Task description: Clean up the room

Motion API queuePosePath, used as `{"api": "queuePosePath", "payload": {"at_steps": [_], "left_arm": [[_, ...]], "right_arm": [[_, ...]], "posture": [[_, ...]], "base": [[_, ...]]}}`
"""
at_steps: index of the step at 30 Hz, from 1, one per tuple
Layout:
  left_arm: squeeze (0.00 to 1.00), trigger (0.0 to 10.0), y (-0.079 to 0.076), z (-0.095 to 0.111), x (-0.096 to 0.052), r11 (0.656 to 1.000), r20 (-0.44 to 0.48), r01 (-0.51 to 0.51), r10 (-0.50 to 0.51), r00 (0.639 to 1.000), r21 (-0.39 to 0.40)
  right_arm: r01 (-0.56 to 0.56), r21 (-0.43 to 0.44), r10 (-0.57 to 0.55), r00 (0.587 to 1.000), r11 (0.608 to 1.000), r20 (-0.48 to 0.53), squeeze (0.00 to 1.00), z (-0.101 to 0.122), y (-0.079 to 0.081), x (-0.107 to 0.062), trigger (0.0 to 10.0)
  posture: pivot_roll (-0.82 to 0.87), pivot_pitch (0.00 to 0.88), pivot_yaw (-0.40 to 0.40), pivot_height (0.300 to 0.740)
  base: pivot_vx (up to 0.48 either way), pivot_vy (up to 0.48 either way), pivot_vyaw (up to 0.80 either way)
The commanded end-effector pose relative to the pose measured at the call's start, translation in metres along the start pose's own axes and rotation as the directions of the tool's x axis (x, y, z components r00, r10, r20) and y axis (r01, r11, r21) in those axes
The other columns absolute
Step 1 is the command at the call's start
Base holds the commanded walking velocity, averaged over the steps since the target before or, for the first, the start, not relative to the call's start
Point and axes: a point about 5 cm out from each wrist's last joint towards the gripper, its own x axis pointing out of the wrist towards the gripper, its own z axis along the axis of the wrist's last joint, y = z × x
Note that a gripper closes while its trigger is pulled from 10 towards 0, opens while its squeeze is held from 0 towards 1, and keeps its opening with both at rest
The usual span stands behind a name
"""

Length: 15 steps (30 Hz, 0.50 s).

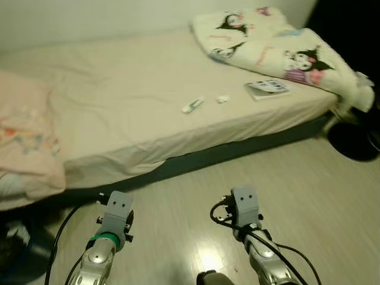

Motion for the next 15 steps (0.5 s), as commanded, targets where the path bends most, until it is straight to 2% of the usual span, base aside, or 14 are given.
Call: {"api": "queuePosePath", "payload": {"at_steps": [1, 8, 15], "left_arm": [[0.0, 10.0, -0.003, -0.008, -0.001, 1.0, -0.018, 0.007, -0.007, 1.0, -0.003], [0.0, 10.0, -0.012, -0.001, 0.003, 0.999, 0.023, 0.032, -0.033, 0.999, 0.03], [0.0, 10.0, -0.014, 0.001, 0.007, 0.999, 0.037, 0.036, -0.037, 0.999, 0.036]], "right_arm": [[0.006, -0.004, -0.006, 1.0, 1.0, -0.031, 0.0, -0.01, -0.001, -0.005, 10.0], [0.012, 0.002, -0.012, 1.0, 1.0, -0.013, 0.0, -0.007, -0.001, -0.002, 10.0], [0.012, 0.011, -0.012, 1.0, 1.0, 0.022, 0.0, -0.001, 0.002, 0.001, 10.0]], "posture": [[-0.06, 0.041, 0.037, 0.724], [-0.07, 0.043, 0.039, 0.724], [-0.07, 0.045, 0.044, 0.724]], "base": [[0.0, 0.0, -0.8], [0.0, 0.0, -0.8], [0.0, 0.0, -0.8]]}}
